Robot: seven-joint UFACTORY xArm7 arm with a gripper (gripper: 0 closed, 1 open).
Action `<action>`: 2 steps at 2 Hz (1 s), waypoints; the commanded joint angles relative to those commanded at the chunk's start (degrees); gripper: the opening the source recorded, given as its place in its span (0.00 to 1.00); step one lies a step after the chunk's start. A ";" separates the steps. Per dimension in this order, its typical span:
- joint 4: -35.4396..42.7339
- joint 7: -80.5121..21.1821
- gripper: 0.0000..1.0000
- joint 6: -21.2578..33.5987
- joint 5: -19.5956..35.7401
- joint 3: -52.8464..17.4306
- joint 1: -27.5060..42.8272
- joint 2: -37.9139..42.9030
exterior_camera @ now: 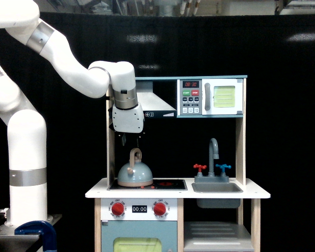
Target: Place the teapot on the stove
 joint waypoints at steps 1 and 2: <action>2.57 0.91 1.00 15.26 -12.37 -11.19 -4.54 -9.94; 1.77 0.47 1.00 14.79 -13.25 -12.47 -4.10 -10.16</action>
